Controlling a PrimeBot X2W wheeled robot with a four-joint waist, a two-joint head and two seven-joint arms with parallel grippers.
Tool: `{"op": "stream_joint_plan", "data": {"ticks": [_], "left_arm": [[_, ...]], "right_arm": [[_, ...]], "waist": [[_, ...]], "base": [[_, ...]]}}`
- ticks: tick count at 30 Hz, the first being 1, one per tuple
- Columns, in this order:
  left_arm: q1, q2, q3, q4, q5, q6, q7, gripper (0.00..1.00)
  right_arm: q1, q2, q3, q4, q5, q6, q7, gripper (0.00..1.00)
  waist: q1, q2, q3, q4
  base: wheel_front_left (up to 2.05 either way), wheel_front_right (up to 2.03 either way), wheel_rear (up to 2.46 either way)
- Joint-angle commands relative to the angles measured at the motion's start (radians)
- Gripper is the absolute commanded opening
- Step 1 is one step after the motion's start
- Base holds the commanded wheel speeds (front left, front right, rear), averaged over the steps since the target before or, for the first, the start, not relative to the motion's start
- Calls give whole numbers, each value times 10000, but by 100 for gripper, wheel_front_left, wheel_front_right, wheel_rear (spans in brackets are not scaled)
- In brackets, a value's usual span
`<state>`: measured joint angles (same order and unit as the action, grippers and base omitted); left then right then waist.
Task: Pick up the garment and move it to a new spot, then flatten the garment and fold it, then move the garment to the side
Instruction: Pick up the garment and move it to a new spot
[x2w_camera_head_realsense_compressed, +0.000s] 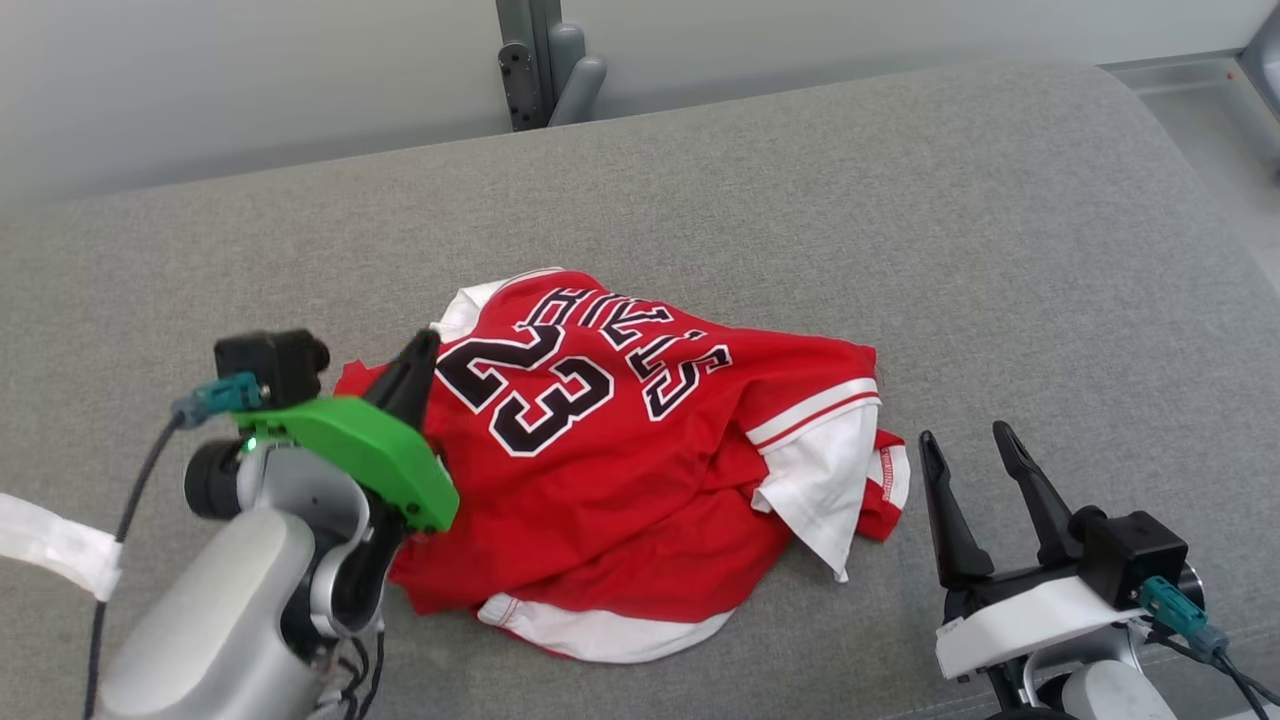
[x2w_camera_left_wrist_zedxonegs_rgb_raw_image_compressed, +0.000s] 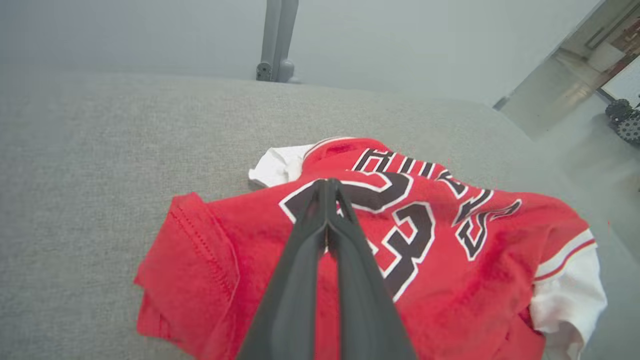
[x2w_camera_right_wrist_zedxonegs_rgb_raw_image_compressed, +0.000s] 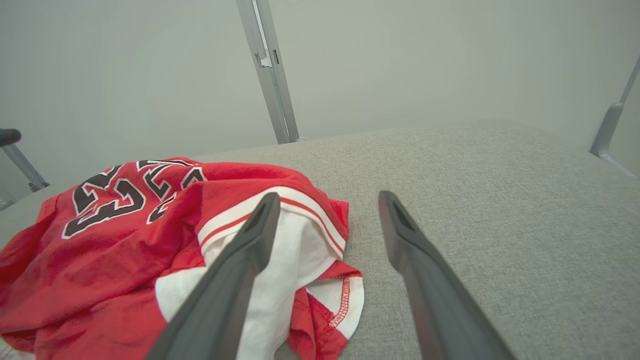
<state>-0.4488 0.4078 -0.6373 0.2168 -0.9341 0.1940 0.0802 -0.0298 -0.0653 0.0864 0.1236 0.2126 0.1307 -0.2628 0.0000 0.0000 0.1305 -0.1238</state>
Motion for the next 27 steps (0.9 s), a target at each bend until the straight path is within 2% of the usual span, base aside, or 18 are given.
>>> {"op": "stream_joint_plan", "data": {"ticks": [1,3,4,10,13,17,18,19,27], "left_arm": [[-363,128,198,-646,89,87,-92,0],[-685,198,433,-1500,21,186,-18,0],[-685,198,433,-1500,21,186,-18,0],[-862,1139,495,-2385,420,870,901,0],[-318,1205,589,-2374,232,1077,740,0],[284,972,462,-2013,124,1156,477,0],[406,954,384,-1781,222,1180,431,40],[503,981,265,-1540,352,1178,433,99],[1058,559,-365,435,555,965,108,100]], "right_arm": [[77,18,16,26,53,1,-31,100],[70,23,19,41,55,1,-31,100],[70,23,19,41,55,1,-31,100],[-51,55,193,67,120,1,-31,100],[91,93,211,50,150,1,-31,100],[148,93,159,18,102,1,-31,100],[124,90,153,9,92,1,-31,100],[69,70,153,10,91,1,-31,100],[-161,-4,149,-44,38,1,-31,100]], "waist": [[0,0,-43,25],[0,0,-91,48],[0,0,-91,48],[0,0,-128,-61],[0,0,-120,-136],[0,0,4,-114],[0,0,34,-109],[0,0,84,-112],[0,0,301,-159]], "base": [[0,0,0],[0,0,0],[0,0,0],[0,0,0],[0,0,0],[0,0,0],[0,0,0],[0,0,0],[0,0,0]]}}
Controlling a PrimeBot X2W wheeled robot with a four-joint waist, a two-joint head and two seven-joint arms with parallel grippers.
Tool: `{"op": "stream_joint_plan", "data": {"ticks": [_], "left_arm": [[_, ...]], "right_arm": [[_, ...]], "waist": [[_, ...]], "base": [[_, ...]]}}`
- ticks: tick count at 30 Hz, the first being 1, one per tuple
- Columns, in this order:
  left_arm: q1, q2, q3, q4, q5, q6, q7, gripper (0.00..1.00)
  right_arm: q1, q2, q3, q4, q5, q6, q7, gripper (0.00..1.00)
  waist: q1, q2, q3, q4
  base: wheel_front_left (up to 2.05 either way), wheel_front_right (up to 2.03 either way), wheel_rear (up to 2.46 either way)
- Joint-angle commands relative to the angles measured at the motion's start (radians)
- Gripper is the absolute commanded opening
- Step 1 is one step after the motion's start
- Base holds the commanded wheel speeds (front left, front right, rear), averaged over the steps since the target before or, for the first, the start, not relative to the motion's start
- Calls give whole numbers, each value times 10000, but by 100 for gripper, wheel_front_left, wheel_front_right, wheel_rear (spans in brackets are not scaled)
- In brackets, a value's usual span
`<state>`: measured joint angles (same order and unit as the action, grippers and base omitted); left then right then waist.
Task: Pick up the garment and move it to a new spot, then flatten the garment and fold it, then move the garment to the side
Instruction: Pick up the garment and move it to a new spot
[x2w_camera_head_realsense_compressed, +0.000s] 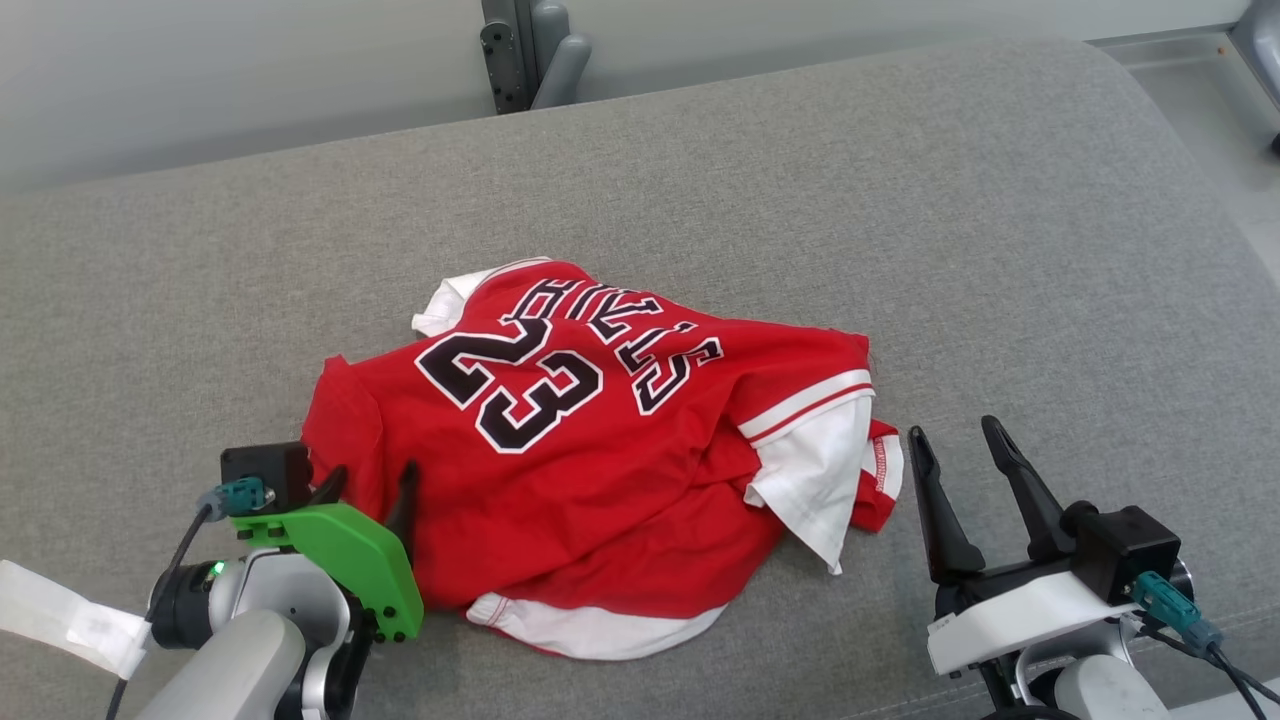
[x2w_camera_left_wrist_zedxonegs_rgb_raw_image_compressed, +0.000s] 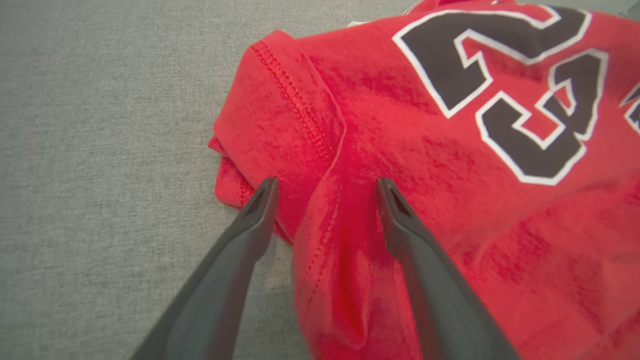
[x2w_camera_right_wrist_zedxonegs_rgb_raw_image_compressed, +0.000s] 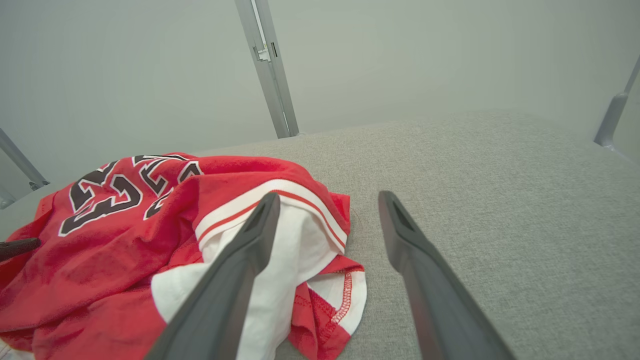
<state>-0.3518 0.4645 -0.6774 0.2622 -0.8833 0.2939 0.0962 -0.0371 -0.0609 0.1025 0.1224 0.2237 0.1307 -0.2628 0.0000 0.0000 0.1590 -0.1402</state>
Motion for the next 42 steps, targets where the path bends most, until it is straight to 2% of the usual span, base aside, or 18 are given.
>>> {"op": "stream_joint_plan", "data": {"ticks": [1,6,7,8,9,14,19,24,30,34,42], "left_arm": [[65,9,-3,147,124,-30,-93,100],[-76,-90,-83,825,155,-75,-149,100],[-101,-109,-94,936,112,-95,-95,73],[-110,-151,-90,1034,30,-121,-44,18],[-123,-171,-114,1128,-12,-199,15,0],[-296,-227,-29,1114,-246,-565,-16,0],[-683,-97,285,431,-347,-647,-98,0],[-1722,336,1258,-1490,-697,-597,-172,0],[-3265,979,2610,-4095,-1329,-355,415,0],[-4206,1853,3327,-4529,-1173,-28,915,0],[-4957,3796,5044,-3335,-709,461,881,0]], "right_arm": [[-78,-51,-23,-35,-81,1,-31,100],[-61,-47,-18,-52,-104,1,-31,100],[-84,-44,-12,-49,-108,1,-31,100],[-114,-37,-5,-42,-106,1,-31,100],[-135,-32,7,-37,-108,1,-31,100],[-154,-7,20,-5,-71,1,-31,100],[-97,3,-39,-25,-58,1,-31,100],[-28,2,-98,-21,-89,1,-31,100],[-13,34,-80,-33,-57,1,-31,100],[-19,55,24,13,-1,1,-31,100],[88,82,-33,37,83,1,-31,100]], "waist": [[0,0,39,13],[0,0,125,51],[0,0,149,49],[0,0,161,51],[0,0,170,50],[0,0,160,54],[0,0,125,107],[0,0,44,231],[0,0,-92,218],[0,0,-117,153],[0,0,-93,16]], "base": [[0,0,0],[0,0,0],[0,0,0],[0,0,0],[0,0,0],[0,0,0],[0,0,0],[0,0,0],[0,0,0],[0,0,0],[0,0,0]]}}
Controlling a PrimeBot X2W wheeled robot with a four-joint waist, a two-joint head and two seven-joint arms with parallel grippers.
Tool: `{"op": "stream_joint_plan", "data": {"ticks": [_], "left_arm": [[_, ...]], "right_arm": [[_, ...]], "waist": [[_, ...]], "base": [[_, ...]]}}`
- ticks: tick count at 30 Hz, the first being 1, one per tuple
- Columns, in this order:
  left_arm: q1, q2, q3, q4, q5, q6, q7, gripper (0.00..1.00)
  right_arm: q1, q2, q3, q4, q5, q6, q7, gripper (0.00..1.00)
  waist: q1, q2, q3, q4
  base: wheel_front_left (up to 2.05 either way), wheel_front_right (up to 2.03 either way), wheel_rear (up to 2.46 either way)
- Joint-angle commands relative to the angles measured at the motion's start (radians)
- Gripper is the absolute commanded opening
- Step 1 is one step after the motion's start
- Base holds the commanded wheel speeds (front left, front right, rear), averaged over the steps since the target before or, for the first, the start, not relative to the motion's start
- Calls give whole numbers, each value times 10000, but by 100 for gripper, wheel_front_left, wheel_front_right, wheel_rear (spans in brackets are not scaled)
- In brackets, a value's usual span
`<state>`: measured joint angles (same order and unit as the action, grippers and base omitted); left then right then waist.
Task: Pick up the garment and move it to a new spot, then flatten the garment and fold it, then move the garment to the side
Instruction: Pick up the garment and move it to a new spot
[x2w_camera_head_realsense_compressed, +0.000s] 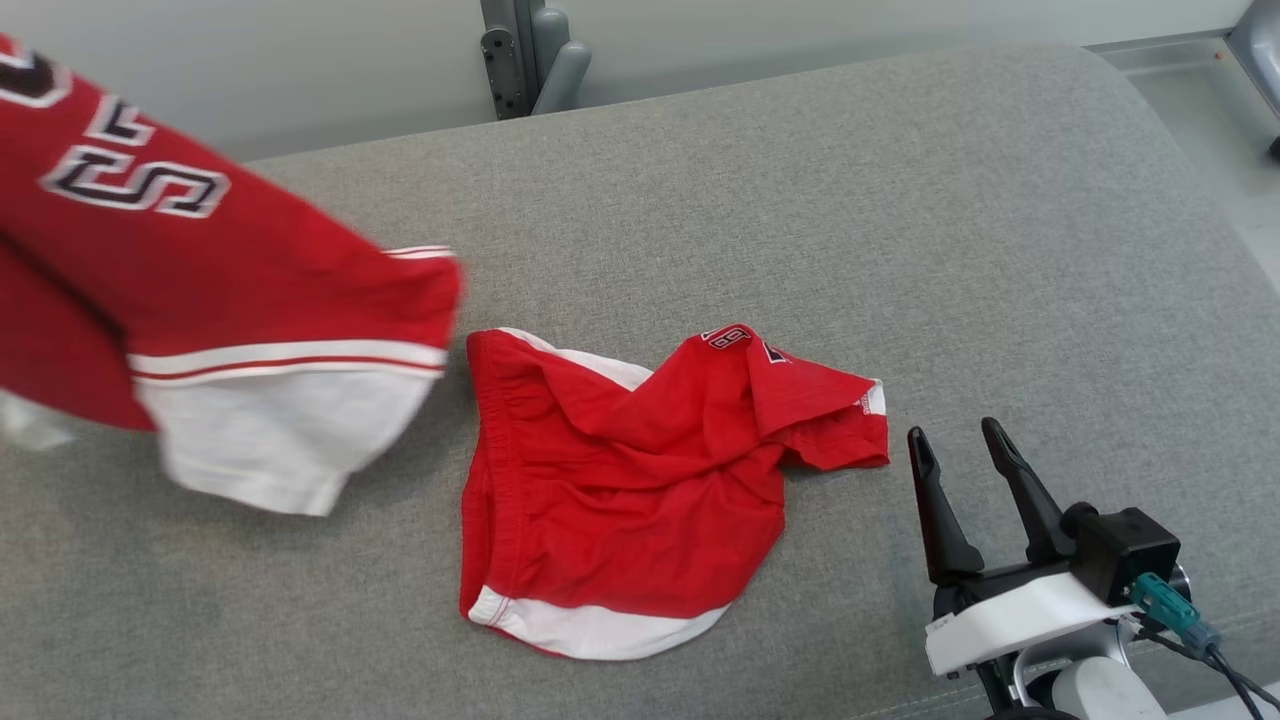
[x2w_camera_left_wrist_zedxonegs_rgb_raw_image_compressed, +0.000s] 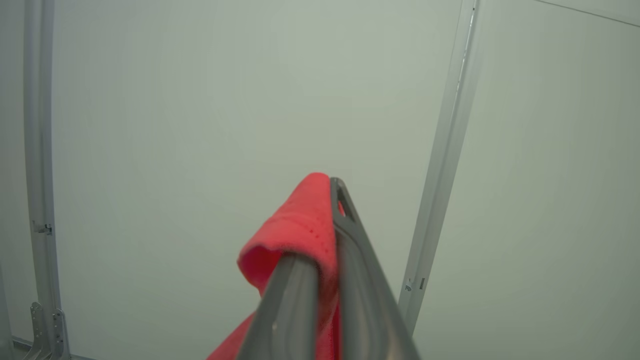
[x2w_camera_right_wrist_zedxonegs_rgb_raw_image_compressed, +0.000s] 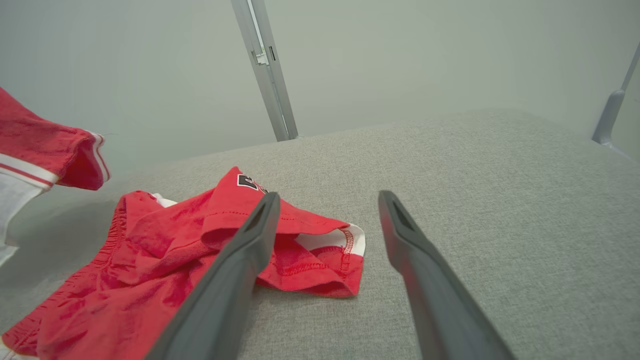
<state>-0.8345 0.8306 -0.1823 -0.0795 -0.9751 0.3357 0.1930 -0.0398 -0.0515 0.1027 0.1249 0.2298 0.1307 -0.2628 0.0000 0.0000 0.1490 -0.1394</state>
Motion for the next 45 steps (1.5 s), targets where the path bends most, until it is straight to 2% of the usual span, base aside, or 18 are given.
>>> {"op": "stream_joint_plan", "data": {"ticks": [1,3,7,15,23,28,31,34,35,38,39,40,42,43,44,45], "left_arm": [[-154,324,267,309,258,109,-197,0],[-161,654,506,862,374,84,-356,0],[78,852,414,1880,340,-251,-250,0],[309,166,42,3716,7,-990,-530,0],[45,4,133,4151,7,-1239,-906,0],[369,-49,-313,4465,249,-1045,-632,0],[797,-316,-466,5154,182,-1063,-740,0],[1333,-729,-627,5921,31,-1353,-981,0],[1658,-1026,-741,6414,52,-1437,-1255,0],[2078,-1541,-796,7134,24,-1314,-1777,0],[2195,-1685,-790,7368,6,-1298,-1933,2],[2322,-1831,-774,7592,-51,-1266,-2067,22],[2502,-2043,-763,8018,-51,-1333,-2271,46],[2549,-2105,-755,8182,-89,-1406,-2350,89],[2572,-2192,-624,8312,-263,-1468,-2460,100],[2624,-2283,-518,8425,-373,-1538,-2580,100]], "right_arm": [[123,-9,-52,15,15,1,-31,100],[124,-5,-63,36,-4,1,-31,100],[7,-10,-33,58,-63,1,-31,100],[-330,-4,189,49,-112,1,-31,100],[-165,-108,130,86,-55,1,-31,100],[-108,-93,141,93,-111,1,-31,100],[-290,-74,218,108,-68,1,-31,100],[-367,-57,292,112,-45,1,-31,100],[-434,-59,292,101,-28,1,-31,100],[-395,-58,295,111,-30,1,-31,100],[-378,-61,297,118,-32,1,-31,100],[-364,-71,301,124,-35,1,-31,100],[-351,-105,296,138,-34,1,-31,100],[-346,-110,282,139,-32,1,-31,100],[-335,-114,276,138,-34,1,-31,100],[-304,-117,264,145,-38,1,-31,100]], "waist": [[0,0,8,22],[0,0,27,58],[0,0,61,173],[0,0,260,296],[0,0,249,277],[0,0,251,326],[0,0,321,295],[0,0,362,242],[0,0,401,232],[0,0,401,230],[0,0,396,222],[0,0,387,210],[0,0,358,177],[0,0,337,164],[0,0,309,149],[0,0,259,136]], "base": [[0,0,0],[0,0,0],[0,0,0],[0,0,0],[0,0,0],[0,0,0],[0,0,0],[0,0,0],[0,0,0],[0,0,0],[0,0,0],[0,0,0],[0,0,0],[0,0,0],[0,0,0],[0,0,0]]}}
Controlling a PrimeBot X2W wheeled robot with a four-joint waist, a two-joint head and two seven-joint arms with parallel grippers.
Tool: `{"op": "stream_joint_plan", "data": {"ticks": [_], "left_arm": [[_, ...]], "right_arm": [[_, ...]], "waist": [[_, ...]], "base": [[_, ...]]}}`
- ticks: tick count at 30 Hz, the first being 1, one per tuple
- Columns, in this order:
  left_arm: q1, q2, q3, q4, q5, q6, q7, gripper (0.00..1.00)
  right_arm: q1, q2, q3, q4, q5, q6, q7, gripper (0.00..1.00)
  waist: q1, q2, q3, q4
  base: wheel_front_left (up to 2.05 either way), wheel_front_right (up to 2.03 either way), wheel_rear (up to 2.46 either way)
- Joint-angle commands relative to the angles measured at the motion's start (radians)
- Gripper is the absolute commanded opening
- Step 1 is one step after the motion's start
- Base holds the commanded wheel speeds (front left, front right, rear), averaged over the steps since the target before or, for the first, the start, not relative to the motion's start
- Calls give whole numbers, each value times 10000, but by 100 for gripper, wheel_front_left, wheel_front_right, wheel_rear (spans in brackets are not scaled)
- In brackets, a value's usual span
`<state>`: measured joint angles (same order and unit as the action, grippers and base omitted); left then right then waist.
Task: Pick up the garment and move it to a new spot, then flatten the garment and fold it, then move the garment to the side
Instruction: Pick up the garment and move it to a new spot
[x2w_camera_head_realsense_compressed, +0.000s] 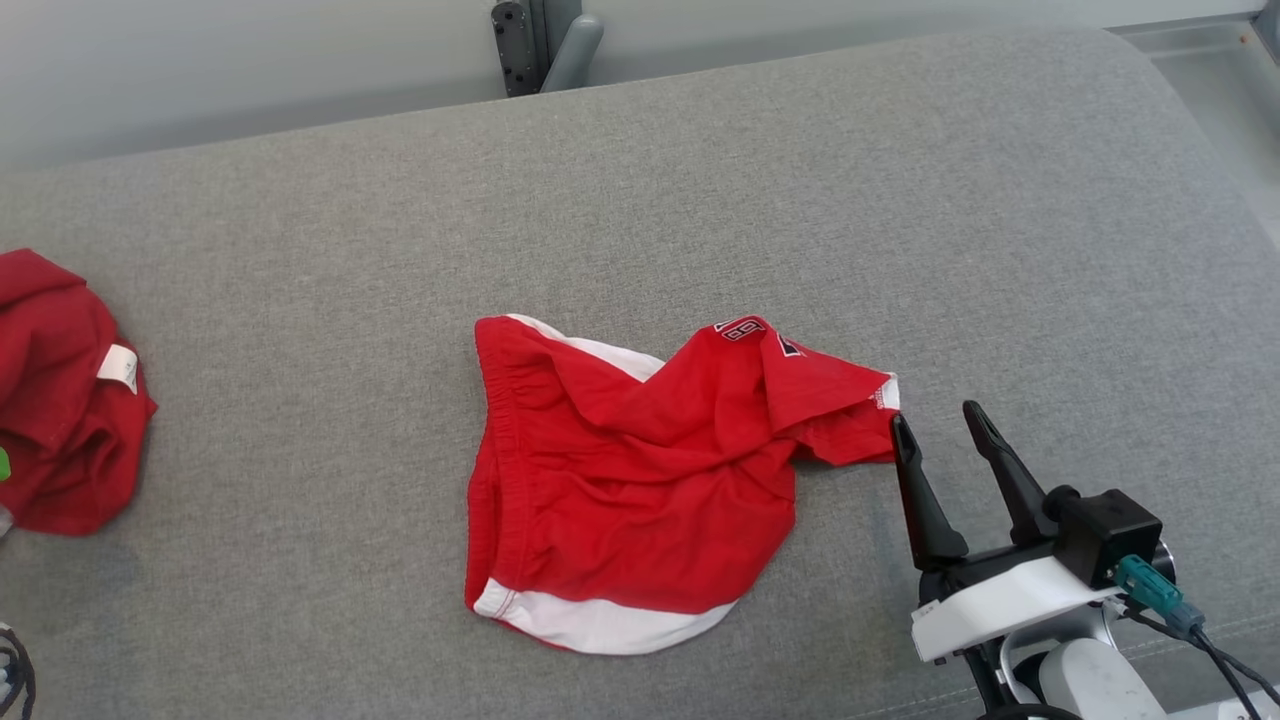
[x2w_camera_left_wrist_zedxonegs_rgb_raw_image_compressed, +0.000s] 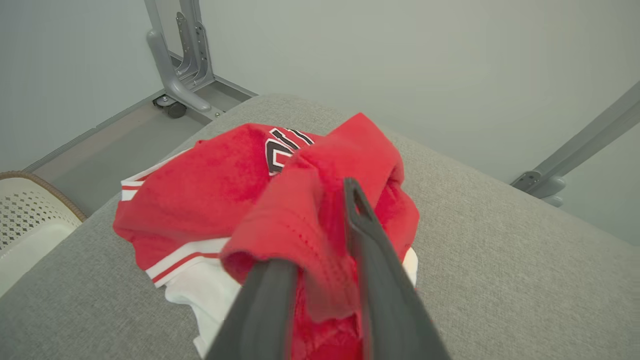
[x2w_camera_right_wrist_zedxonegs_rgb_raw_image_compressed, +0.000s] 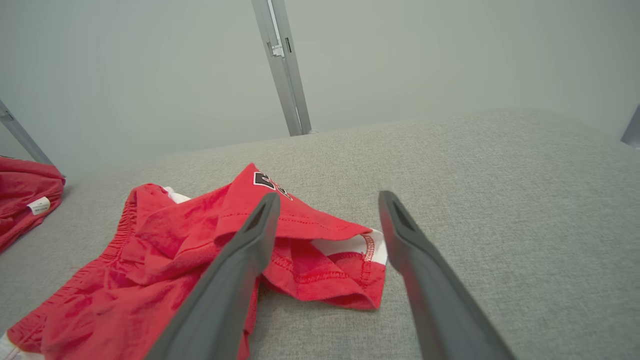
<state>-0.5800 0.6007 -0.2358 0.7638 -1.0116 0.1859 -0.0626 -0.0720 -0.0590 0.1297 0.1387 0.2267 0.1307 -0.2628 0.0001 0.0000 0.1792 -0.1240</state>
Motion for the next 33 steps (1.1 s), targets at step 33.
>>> {"op": "stream_joint_plan", "data": {"ticks": [33], "left_arm": [[7665,-1797,713,-8102,3067,778,-2026,100]], "right_arm": [[1641,-399,-833,-1501,-628,1,-31,100]], "waist": [[-1,0,-1446,418]], "base": [[0,0,0]]}}
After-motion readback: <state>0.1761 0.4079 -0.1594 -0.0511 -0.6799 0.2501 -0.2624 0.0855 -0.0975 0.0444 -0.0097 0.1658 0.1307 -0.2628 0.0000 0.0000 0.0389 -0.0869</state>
